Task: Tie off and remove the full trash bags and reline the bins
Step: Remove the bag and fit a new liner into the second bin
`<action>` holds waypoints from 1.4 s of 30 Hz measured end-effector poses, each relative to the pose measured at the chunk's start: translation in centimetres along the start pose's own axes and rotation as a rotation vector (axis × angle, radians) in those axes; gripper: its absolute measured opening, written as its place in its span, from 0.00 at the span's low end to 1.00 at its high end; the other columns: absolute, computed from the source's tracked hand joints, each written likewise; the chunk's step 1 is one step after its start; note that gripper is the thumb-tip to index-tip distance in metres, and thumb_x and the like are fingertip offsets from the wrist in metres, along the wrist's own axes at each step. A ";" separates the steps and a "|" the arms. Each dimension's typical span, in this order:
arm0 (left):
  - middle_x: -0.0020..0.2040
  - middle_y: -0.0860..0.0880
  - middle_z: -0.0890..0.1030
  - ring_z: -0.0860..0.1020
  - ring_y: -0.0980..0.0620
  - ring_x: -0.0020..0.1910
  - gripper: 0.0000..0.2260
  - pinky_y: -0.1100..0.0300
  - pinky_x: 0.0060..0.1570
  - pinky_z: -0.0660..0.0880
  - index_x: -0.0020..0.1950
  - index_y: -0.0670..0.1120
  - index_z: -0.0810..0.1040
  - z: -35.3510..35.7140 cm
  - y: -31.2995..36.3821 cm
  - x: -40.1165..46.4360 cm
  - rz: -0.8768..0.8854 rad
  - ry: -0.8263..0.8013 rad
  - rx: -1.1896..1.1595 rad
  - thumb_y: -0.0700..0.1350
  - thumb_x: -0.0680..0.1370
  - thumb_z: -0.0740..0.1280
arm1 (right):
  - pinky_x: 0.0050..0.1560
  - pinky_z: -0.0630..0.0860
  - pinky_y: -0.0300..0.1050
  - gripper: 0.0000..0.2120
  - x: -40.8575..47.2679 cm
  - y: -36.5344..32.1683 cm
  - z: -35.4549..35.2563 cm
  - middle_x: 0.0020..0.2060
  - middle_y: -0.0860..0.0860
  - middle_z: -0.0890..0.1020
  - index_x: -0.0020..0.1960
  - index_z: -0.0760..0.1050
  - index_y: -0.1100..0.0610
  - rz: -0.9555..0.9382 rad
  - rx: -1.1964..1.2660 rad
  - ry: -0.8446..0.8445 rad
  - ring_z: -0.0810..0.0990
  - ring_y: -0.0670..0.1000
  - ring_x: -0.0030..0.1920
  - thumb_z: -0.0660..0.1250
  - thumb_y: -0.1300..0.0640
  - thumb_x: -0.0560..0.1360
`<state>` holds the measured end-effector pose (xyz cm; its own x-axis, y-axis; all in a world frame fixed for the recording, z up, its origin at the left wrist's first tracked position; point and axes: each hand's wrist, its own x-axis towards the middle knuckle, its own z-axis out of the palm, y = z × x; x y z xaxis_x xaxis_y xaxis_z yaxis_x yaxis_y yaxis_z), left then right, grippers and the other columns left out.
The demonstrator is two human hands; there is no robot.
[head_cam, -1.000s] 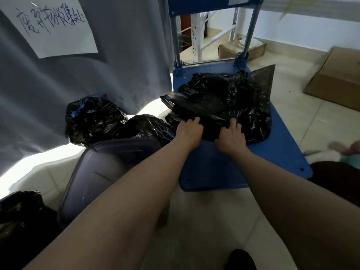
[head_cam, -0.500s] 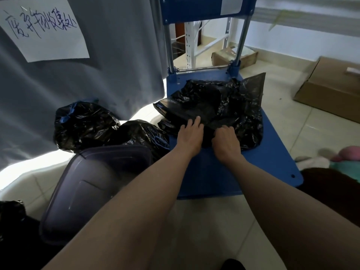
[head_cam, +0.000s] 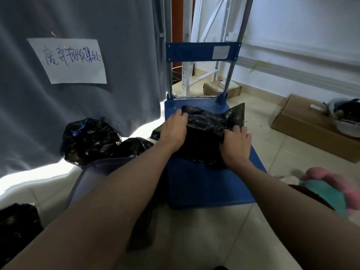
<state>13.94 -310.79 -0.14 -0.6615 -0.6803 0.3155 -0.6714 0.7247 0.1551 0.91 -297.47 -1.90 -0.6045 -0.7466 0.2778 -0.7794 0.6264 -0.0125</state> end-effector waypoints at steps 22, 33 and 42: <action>0.50 0.57 0.81 0.77 0.55 0.48 0.28 0.57 0.51 0.73 0.58 0.55 0.76 -23.8 -11.7 -14.9 -0.149 0.291 -0.233 0.71 0.65 0.67 | 0.18 0.61 0.34 0.08 -7.6 -19.6 -20.1 0.36 0.54 0.76 0.45 0.72 0.57 0.222 1.798 -0.572 0.74 0.49 0.28 0.54 0.63 0.78; 0.31 0.58 0.73 0.74 0.50 0.37 0.15 0.59 0.32 0.65 0.29 0.56 0.73 -24.8 -14.7 -15.6 -0.213 -0.135 -0.082 0.45 0.67 0.78 | 0.19 0.61 0.34 0.07 -8.4 -20.7 -16.7 0.29 0.50 0.76 0.43 0.69 0.55 0.398 1.894 -0.636 0.72 0.47 0.23 0.56 0.62 0.79; 0.35 0.52 0.73 0.75 0.45 0.43 0.09 0.58 0.34 0.65 0.35 0.56 0.75 -23.1 -15.0 -14.9 -0.284 -0.056 0.058 0.43 0.71 0.69 | 0.52 0.80 0.51 0.26 -8.2 -21.9 -14.4 0.51 0.56 0.81 0.57 0.79 0.58 -0.224 0.866 -0.539 0.81 0.58 0.51 0.65 0.38 0.72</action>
<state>41.64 -308.99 14.45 -0.4604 -0.8614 0.2146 -0.8493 0.4977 0.1757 25.32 -301.82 9.96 -0.2591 -0.9602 -0.1044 -0.6054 0.2457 -0.7571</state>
